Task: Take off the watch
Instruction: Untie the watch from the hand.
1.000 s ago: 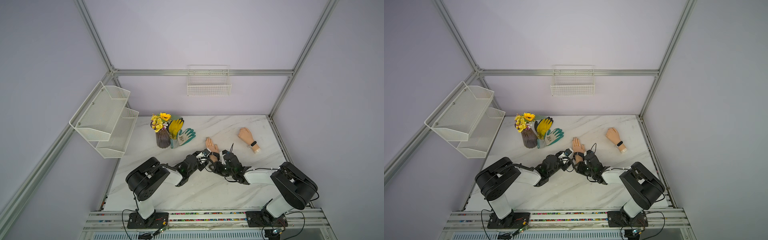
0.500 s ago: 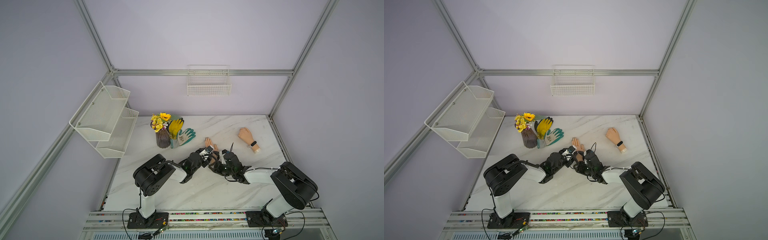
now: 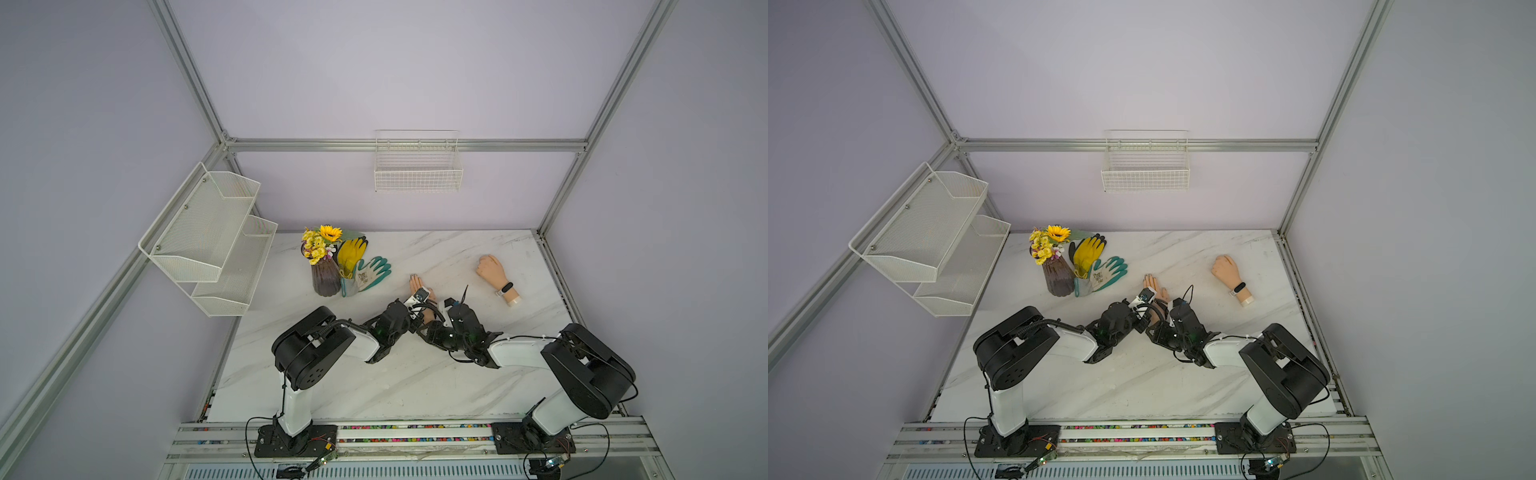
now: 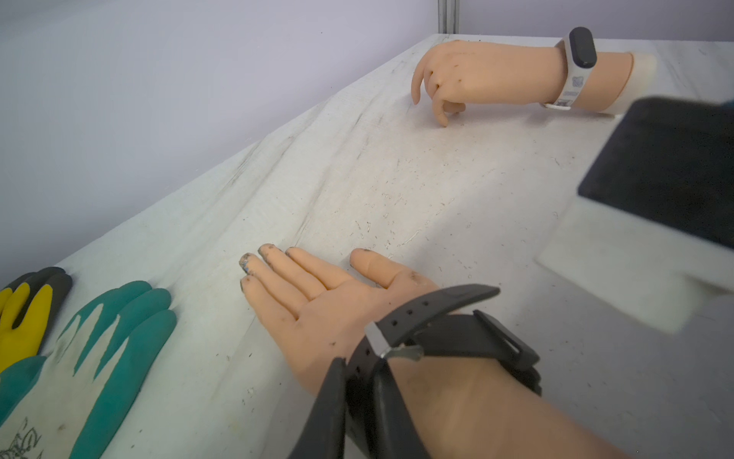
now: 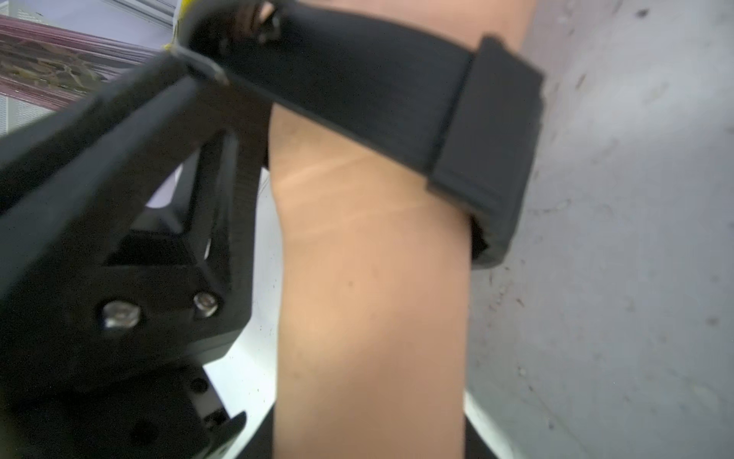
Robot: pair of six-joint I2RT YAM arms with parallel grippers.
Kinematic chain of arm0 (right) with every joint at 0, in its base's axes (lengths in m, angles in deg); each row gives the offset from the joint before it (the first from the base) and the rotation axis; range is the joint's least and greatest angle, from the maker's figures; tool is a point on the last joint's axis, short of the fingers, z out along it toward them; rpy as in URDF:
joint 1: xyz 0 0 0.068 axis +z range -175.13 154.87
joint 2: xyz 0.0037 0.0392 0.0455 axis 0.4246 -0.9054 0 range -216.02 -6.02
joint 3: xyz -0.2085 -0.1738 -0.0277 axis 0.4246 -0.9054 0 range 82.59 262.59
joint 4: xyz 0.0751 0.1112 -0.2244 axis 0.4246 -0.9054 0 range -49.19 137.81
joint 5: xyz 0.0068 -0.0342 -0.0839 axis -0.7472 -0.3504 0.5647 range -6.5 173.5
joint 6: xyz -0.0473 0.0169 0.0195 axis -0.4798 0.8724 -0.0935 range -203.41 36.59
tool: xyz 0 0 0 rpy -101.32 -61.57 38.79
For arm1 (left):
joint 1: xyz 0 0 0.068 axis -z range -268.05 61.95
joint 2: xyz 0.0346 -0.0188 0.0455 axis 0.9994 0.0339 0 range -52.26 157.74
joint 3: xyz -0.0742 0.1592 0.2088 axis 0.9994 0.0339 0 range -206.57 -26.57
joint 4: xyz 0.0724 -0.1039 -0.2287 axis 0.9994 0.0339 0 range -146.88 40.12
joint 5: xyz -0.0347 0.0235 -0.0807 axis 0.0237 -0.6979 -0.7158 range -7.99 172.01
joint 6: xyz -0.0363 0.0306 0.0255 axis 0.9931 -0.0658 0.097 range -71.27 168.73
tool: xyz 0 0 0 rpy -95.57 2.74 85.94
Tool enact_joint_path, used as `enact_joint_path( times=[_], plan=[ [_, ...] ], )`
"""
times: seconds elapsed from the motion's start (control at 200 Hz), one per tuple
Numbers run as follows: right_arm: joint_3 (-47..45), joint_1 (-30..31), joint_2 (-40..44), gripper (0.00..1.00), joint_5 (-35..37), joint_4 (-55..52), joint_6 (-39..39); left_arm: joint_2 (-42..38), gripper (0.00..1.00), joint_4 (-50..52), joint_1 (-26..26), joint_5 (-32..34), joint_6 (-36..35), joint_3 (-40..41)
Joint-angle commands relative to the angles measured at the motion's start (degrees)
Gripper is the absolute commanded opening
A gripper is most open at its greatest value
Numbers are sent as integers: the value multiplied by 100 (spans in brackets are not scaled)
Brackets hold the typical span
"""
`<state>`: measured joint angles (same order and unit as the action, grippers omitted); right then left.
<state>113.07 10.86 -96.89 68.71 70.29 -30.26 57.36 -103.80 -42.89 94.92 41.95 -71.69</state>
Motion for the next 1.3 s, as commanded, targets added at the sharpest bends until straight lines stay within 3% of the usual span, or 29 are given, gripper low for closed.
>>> enact_joint_path(
  times=[0.0,0.215,0.445,0.575,0.69,0.83,0.94,0.985,1.105,1.295],
  plan=[
    [-284,14,4,16,-66,225,371,-62,8,13,-123,588,524,-149],
    [-709,11,-133,15,-130,925,1036,-158,1,439,-351,690,1365,-205],
    [-869,14,-89,17,-96,1149,1232,-294,0,474,-834,53,2408,-24],
    [-568,21,125,32,173,679,773,-281,0,-313,-842,-809,2100,167],
    [-323,16,1115,51,1170,-226,171,-162,0,-1184,-836,-1688,1757,390],
    [136,-81,2580,71,1907,-916,-745,-100,0,-1116,-837,-2081,1253,399],
    [689,-251,2999,84,2127,-1262,-1630,-139,0,-1065,-839,-2231,962,430],
    [904,-468,2938,84,1933,-1303,-2078,-184,0,-983,-838,-2342,833,434],
    [1452,-1053,2173,82,485,-1498,-3046,-321,0,-888,-839,-2829,407,566],
    [1525,-1094,989,64,-678,-1188,-3668,-275,0,-1261,-850,-2864,215,896]
  ],
)
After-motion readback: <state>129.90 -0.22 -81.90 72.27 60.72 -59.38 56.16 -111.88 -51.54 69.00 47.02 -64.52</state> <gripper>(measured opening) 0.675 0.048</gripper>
